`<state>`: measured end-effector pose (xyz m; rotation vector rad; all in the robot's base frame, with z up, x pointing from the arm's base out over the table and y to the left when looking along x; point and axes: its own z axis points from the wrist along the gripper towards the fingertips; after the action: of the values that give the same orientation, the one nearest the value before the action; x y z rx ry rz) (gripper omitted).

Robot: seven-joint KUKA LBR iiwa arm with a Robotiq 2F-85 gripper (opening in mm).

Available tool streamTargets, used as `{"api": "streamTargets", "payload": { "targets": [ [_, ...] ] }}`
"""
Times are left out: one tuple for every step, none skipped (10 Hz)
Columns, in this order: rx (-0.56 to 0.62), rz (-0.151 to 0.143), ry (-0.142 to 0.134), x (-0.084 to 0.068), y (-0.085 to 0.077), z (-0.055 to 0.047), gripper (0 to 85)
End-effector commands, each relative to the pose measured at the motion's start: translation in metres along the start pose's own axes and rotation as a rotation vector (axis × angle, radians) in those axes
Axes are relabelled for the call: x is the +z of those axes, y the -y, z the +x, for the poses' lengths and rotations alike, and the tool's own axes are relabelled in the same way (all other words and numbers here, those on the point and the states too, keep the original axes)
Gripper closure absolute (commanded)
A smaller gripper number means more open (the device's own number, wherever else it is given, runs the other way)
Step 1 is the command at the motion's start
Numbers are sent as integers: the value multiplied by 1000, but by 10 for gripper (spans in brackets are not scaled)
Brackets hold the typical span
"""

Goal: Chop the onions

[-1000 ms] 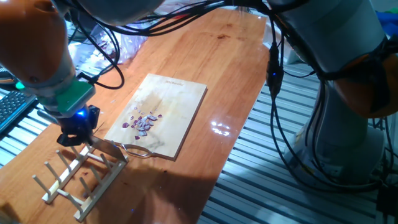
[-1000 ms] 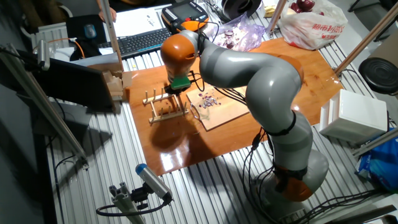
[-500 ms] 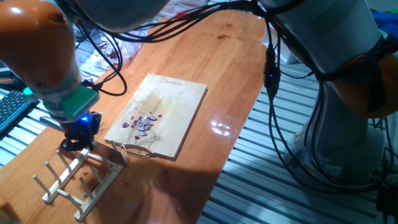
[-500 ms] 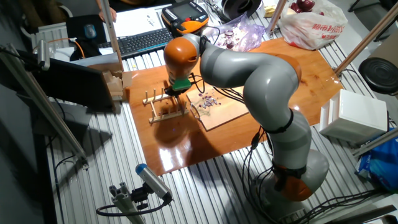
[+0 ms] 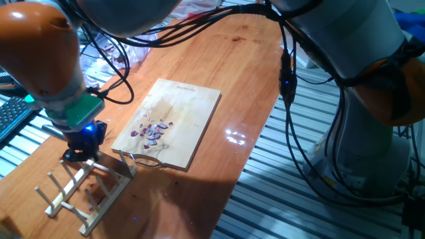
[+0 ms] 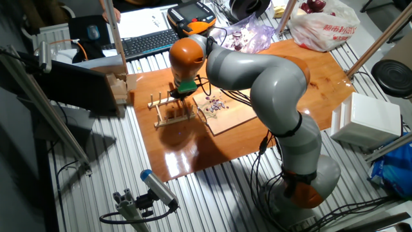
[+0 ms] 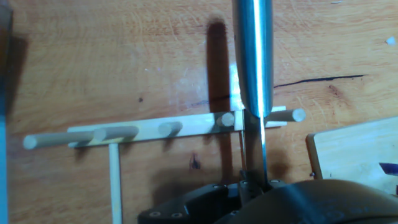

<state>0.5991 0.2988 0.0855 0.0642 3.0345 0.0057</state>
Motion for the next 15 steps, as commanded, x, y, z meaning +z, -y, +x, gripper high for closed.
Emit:
{"api": "streamTargets", "payload": {
  "targets": [
    [0, -2, 3, 3, 0, -1, 850],
    [2, -2, 9, 6, -1, -2, 850],
    [-2, 18, 10, 8, -1, -3, 850],
    [7, 25, 10, 9, 0, -3, 850],
    [27, 32, 3, 9, 0, -3, 510],
    [36, 35, 5, 9, 1, -3, 510],
    [40, 41, 6, 9, 1, -3, 340],
    [42, 41, 0, 7, 0, -4, 340],
    [42, 42, -11, 3, 0, -4, 340],
    [42, 45, -17, 0, 0, -5, 340],
    [42, 45, -19, -2, 0, -5, 340],
    [38, 48, -32, -8, 0, -6, 340],
    [39, 41, -62, -22, 0, -6, 340],
    [48, 32, -92, -42, -1, -6, 340],
    [50, 33, -121, -70, 4, -3, 340]
  ]
}}
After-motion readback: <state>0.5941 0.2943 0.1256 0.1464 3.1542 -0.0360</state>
